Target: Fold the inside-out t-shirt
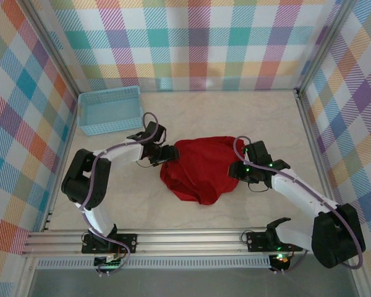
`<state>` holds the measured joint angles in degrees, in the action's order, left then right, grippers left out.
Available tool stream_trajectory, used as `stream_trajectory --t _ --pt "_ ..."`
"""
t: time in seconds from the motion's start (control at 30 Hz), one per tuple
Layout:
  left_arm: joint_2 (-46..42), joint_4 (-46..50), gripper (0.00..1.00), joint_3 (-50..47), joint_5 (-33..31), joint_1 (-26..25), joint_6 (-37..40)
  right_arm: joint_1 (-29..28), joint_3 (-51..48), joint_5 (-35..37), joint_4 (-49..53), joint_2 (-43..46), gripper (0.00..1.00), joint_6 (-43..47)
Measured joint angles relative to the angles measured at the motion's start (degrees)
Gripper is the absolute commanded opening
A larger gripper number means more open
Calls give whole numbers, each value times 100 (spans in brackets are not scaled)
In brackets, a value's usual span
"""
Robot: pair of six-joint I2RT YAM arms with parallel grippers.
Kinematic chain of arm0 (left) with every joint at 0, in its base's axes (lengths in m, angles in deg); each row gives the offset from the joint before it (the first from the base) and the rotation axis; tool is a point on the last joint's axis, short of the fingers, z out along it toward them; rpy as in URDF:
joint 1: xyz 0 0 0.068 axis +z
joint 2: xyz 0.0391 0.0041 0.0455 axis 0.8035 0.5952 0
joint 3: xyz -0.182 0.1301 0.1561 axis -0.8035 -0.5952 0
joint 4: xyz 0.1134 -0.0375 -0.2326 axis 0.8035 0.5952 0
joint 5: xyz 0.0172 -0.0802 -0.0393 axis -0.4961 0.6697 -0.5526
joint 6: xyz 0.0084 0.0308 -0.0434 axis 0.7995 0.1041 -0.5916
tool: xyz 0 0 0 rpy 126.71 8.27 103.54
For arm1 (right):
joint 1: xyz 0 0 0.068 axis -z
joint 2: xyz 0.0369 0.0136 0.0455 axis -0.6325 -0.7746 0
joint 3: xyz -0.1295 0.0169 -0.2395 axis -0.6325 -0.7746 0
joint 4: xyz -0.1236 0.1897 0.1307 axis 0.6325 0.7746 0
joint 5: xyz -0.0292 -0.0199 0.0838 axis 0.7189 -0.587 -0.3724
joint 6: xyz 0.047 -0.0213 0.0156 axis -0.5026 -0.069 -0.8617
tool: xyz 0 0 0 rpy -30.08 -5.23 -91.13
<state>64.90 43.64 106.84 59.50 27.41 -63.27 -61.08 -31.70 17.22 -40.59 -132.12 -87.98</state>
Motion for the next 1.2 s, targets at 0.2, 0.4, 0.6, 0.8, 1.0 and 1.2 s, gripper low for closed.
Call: stream_trajectory --t 0.2,0.4,0.6,0.8,1.0,1.2 --pt "103 24 0 140 48 -4 103 4 280 345 262 -26 0 214" --pt "-979 225 0 -33 -485 63 151 326 828 645 761 704 0 560" --pt "-3499 153 0 -483 -1117 105 105 782 1611 629 1152 1279 0 857" --pt "-3698 562 7 -586 -1751 114 94 841 1735 164 1027 1032 0 872" --pt "-1974 1687 65 -400 -2433 13 103 166 1386 -306 761 264 0 688" --pt "-3032 1381 83 -452 -2874 -1582 199 -542 1631 -444 584 -48 0 514"
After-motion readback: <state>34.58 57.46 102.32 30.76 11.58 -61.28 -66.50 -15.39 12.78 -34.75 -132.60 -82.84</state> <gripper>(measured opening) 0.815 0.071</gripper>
